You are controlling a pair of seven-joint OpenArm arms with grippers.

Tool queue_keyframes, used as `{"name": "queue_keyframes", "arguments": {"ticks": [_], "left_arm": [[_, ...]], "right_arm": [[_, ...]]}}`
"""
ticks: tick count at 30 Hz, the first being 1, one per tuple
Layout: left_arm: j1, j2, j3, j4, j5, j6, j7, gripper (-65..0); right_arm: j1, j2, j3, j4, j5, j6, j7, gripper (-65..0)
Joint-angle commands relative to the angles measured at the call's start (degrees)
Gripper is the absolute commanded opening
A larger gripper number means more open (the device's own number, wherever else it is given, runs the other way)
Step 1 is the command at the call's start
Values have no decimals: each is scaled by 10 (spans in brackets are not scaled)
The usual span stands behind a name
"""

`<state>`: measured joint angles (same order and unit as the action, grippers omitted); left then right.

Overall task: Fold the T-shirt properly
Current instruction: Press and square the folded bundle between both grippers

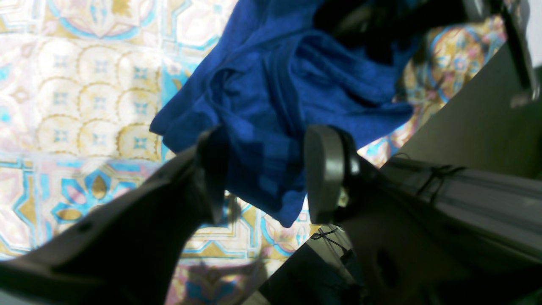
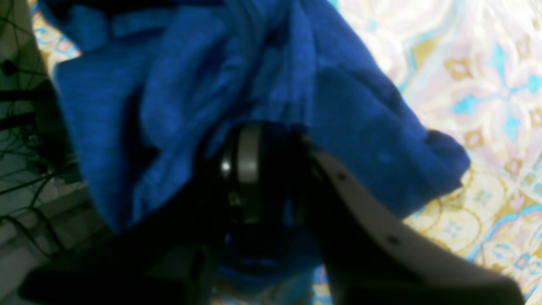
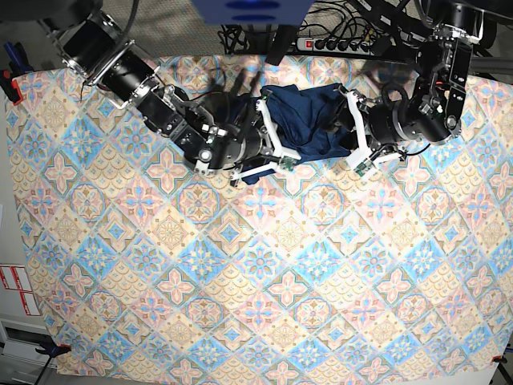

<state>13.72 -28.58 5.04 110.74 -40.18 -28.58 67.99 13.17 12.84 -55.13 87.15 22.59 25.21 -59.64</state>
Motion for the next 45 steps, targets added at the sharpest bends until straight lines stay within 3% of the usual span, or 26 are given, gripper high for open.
{"name": "queue_keyframes", "arguments": {"ticks": [1, 9, 14, 18, 25, 31, 35, 40, 45], "left_arm": [[-3, -26, -28, 10, 6, 1, -6, -379], [23, -30, -234, -19, 73, 1, -6, -379], [36, -30, -269, -23, 73, 0, -7, -379], [54, -29, -264, -20, 70, -2, -7, -379], [63, -21, -127, 44, 47, -3, -2, -379], [51, -21, -2, 49, 46, -3, -2, -379], [37, -21, 65, 46, 53, -3, -2, -379], [29, -21, 95, 36, 57, -3, -2, -379], [12, -21, 130, -27, 107, -3, -3, -379]], "right_arm": [[9, -23, -13, 13, 10, 2, 11, -540], [27, -109, -64, -37, 7, 2, 13, -540], [39, -150, -62, -83, 6, 2, 47, -540], [53, -149, -45, -92, 6, 2, 93, -540], [65, -80, 37, -66, 7, 2, 92, -540], [65, -51, 71, -66, 7, 2, 92, -540], [65, -51, 71, -70, 7, 2, 95, -540], [82, -55, 70, -107, 7, 2, 97, -540], [86, -76, 70, -152, 6, 2, 98, -540]]}}
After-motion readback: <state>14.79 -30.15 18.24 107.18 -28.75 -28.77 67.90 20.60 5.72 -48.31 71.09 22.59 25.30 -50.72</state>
